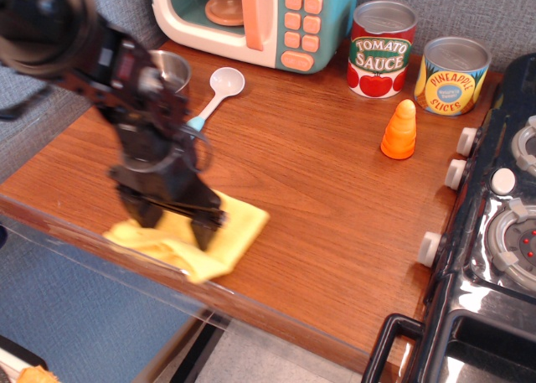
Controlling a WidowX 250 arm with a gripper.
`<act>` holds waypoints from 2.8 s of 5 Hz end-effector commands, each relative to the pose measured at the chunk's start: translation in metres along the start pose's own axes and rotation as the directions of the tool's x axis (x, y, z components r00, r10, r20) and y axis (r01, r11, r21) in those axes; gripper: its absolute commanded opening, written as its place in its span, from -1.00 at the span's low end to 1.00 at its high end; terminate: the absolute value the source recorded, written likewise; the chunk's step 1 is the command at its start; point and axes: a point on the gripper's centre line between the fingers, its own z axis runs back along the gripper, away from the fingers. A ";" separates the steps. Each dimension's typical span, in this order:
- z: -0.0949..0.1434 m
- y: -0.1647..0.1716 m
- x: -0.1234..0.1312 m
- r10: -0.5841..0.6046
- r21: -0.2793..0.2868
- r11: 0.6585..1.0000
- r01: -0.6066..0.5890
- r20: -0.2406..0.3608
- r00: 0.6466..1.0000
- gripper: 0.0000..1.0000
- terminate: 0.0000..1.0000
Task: Move the yellow towel to the front left corner of table
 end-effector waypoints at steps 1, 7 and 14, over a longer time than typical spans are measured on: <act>-0.009 0.063 -0.008 0.077 0.023 0.997 -0.077 -0.007 0.997 1.00 -1.00; -0.010 0.101 0.039 0.040 -0.008 0.999 -0.040 0.059 0.997 1.00 -1.00; 0.078 0.002 0.081 -0.190 -0.071 0.978 0.194 0.056 0.980 1.00 -1.00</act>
